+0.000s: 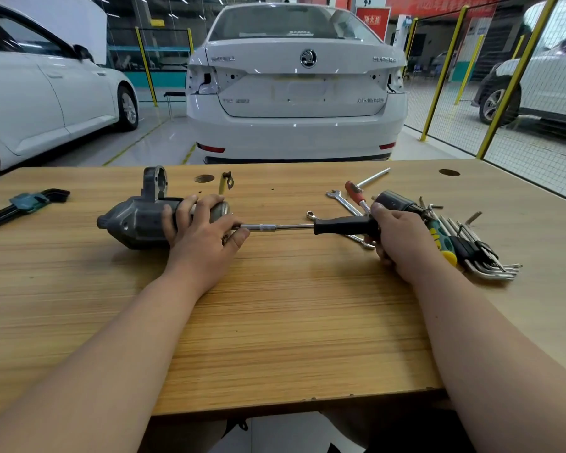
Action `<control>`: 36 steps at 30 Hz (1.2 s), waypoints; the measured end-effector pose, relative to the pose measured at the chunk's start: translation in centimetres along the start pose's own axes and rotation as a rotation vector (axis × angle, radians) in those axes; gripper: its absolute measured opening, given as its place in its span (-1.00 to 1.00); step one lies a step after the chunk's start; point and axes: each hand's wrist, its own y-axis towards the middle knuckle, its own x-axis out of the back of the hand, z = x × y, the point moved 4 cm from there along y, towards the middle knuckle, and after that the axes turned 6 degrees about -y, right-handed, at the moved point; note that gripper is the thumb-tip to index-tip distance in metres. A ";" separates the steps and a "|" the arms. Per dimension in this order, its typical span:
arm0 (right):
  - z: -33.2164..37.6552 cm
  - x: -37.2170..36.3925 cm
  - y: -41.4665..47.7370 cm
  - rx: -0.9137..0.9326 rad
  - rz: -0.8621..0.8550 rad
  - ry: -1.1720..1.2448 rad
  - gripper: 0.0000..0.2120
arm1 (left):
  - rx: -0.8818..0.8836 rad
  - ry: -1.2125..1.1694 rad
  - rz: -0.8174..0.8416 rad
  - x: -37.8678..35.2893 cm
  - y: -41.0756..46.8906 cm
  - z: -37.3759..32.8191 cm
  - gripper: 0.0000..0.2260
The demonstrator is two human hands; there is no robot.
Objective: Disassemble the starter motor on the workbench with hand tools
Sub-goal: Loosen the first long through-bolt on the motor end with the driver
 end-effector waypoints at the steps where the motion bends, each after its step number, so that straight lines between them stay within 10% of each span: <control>1: 0.0 -0.1 0.0 0.018 0.007 0.001 -0.72 | -0.001 0.006 0.005 -0.1 0.0 0.0 -0.72; 13: 1.0 0.1 0.1 0.167 0.157 0.704 -0.54 | -0.010 0.052 0.020 -0.4 0.1 0.3 -0.73; 28: 0.5 0.0 0.0 0.116 0.132 0.627 -0.74 | -0.014 0.020 -0.013 -0.1 0.0 0.0 -0.73; 36: 0.2 0.6 0.1 0.112 -0.045 0.021 -0.65 | -0.018 0.035 -0.016 -0.1 0.0 0.2 -0.70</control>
